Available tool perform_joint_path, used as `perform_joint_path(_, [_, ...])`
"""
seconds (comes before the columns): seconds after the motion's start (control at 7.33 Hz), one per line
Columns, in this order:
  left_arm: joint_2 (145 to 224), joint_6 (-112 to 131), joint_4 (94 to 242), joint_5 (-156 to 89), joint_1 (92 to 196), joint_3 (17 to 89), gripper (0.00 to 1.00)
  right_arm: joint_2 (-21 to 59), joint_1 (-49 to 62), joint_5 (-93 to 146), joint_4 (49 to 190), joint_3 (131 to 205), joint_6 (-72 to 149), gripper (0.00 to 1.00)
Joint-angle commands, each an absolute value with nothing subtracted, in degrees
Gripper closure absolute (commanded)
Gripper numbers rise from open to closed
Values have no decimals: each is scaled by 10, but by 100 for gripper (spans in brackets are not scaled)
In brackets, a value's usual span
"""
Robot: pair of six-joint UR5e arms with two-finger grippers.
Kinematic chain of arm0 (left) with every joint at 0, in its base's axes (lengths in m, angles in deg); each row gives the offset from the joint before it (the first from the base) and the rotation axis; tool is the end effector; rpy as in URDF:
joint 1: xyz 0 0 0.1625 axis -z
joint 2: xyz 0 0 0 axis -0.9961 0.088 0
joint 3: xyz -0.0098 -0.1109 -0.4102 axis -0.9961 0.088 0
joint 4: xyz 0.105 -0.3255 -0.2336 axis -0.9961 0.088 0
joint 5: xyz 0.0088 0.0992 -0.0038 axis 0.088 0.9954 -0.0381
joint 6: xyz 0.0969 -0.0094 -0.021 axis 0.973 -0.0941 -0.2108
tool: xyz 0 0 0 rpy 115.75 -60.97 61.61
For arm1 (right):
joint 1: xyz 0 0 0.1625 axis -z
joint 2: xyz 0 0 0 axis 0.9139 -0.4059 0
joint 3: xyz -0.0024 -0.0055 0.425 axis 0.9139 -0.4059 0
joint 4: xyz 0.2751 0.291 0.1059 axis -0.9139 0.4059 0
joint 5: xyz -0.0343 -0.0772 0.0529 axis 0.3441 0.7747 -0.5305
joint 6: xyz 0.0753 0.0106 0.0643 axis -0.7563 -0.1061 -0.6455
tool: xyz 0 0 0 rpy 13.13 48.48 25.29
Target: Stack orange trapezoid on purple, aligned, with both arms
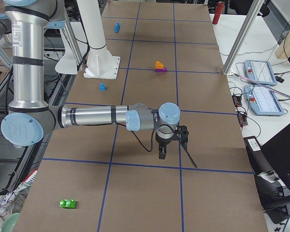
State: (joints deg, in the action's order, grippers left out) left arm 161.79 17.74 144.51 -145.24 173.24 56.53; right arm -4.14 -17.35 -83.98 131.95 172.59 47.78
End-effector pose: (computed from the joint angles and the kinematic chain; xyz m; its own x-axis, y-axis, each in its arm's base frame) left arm -0.0511 -0.4769 0.6387 0.7271 -0.0333 -0.6857 0.0541 0.9985 0.0088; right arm 0.0101 -0.4757 0.6228 0.7223 -0.0045 0.6915 0.0194 0.9997 -0.0137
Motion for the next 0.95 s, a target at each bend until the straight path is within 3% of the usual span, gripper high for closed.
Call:
perform_joint_path(0.0, [1619, 177, 1462, -1452, 1732, 566, 0, -42, -174, -839, 1319, 1717, 477, 0])
perform_joint_path(0.82, [1629, 176, 1475, -1452, 1732, 565, 0, -21, -173, -839, 1319, 1696, 478, 0])
